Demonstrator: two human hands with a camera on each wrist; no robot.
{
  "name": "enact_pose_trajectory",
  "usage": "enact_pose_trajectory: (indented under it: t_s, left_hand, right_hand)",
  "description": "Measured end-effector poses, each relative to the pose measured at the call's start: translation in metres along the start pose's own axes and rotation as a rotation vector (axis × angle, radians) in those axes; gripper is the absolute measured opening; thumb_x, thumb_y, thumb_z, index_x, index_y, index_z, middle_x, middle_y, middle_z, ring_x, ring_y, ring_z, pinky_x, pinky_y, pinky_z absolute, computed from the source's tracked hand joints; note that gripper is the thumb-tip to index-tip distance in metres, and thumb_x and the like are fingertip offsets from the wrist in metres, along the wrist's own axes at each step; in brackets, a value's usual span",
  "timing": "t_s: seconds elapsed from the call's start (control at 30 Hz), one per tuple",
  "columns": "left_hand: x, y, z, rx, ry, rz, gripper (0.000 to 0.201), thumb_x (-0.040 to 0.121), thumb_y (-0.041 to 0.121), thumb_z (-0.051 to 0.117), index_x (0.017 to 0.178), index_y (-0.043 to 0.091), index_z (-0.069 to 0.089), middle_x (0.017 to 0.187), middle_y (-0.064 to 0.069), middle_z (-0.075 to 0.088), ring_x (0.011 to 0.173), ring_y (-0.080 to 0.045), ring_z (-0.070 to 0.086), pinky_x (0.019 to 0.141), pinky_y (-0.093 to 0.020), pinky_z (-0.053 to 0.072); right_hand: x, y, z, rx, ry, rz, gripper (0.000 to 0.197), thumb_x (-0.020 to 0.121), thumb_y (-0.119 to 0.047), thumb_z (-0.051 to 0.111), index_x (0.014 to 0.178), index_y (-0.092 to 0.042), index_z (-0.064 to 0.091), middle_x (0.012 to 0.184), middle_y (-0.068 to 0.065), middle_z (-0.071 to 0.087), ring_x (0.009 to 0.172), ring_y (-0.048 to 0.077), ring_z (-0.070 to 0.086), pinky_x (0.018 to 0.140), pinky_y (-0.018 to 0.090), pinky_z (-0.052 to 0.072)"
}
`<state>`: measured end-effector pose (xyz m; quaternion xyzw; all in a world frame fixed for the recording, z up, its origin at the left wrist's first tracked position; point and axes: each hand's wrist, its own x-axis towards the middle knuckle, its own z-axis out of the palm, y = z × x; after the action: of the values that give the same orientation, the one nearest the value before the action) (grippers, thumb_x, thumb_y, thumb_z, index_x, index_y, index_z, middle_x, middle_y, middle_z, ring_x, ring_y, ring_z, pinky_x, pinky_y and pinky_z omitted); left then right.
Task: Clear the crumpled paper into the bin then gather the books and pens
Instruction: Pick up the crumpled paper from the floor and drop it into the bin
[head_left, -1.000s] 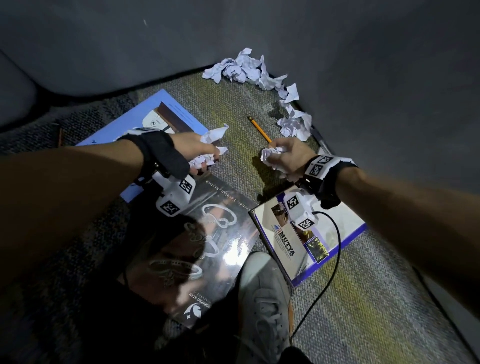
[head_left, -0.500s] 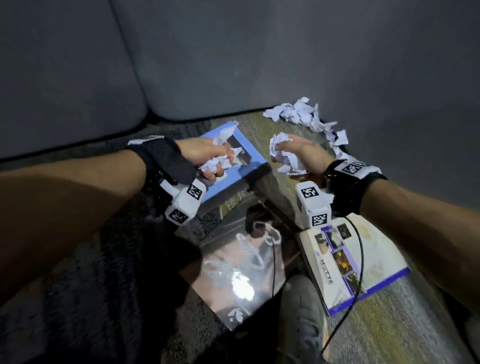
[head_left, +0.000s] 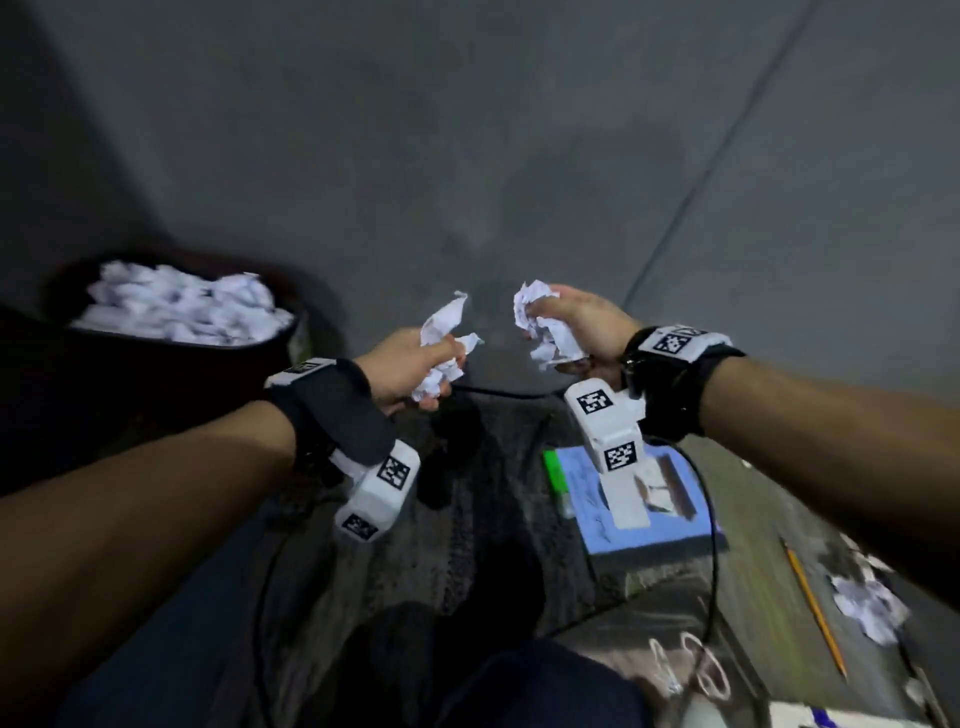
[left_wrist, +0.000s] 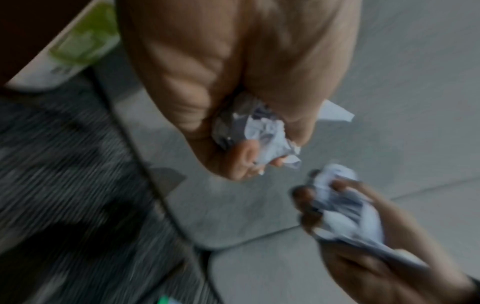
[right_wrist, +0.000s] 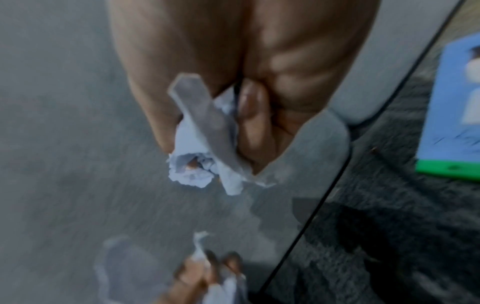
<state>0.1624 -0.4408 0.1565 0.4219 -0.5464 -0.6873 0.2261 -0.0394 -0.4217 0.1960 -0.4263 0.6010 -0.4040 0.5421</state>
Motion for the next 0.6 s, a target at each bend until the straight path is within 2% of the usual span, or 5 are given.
enact_pose_trajectory:
  t_s: [0.1, 0.2, 0.3, 0.4, 0.6]
  left_hand:
    - [-0.025, 0.024, -0.054, 0.208, 0.206, 0.200, 0.013, 0.093, 0.018, 0.059, 0.080, 0.020, 0.060, 0.063, -0.003, 0.051, 0.034, -0.006, 0.037, 0.041, -0.017, 0.030]
    - [-0.039, 0.031, -0.127, 0.608, 0.435, 0.256, 0.016, 0.091, 0.021, 0.062, 0.105, 0.019, 0.069, 0.092, 0.001, 0.068, 0.051, 0.008, 0.054, 0.051, -0.013, 0.044]
    - [-0.041, 0.030, -0.199, 1.019, 0.638, 0.020, 0.033, 0.084, 0.034, 0.062, 0.110, 0.014, 0.068, 0.103, -0.008, 0.070, 0.094, -0.020, 0.066, 0.076, -0.026, 0.048]
    - [-0.025, 0.014, -0.235, 1.208, 0.572, -0.196, 0.032, 0.083, 0.034, 0.066, 0.107, 0.013, 0.069, 0.105, -0.012, 0.069, 0.098, -0.031, 0.063, 0.079, -0.032, 0.047]
    - [0.008, -0.022, -0.259, 1.279, 0.439, -0.380, 0.036, 0.093, 0.024, 0.054, 0.122, 0.004, 0.058, 0.125, -0.019, 0.060, 0.114, -0.035, 0.057, 0.096, -0.037, 0.044]
  right_hand:
    - [0.042, -0.005, 0.057, 0.021, -0.091, -0.017, 0.016, 0.087, -0.014, 0.060, 0.102, -0.007, 0.057, 0.076, 0.010, 0.052, 0.043, 0.011, 0.053, 0.040, 0.020, 0.045]
    - [0.077, -0.008, 0.124, 0.122, -0.220, -0.074, 0.003, 0.093, -0.009, 0.053, 0.094, -0.007, 0.055, 0.074, 0.010, 0.050, 0.037, 0.009, 0.049, 0.034, 0.016, 0.038]
    - [0.113, -0.027, 0.197, 0.016, -0.219, -0.202, 0.008, 0.087, -0.012, 0.061, 0.094, -0.009, 0.059, 0.074, 0.007, 0.056, 0.046, 0.009, 0.051, 0.036, 0.016, 0.037]
    - [0.136, -0.033, 0.256, -0.358, -0.182, -0.345, 0.011, 0.087, -0.014, 0.065, 0.098, -0.013, 0.066, 0.075, -0.002, 0.060, 0.056, 0.001, 0.055, 0.049, 0.011, 0.042]
    - [0.152, -0.007, 0.290, -1.173, -0.308, -0.405, 0.038, 0.092, -0.036, 0.053, 0.125, -0.016, 0.052, 0.122, 0.011, 0.060, 0.110, 0.030, 0.057, 0.083, 0.027, 0.041]
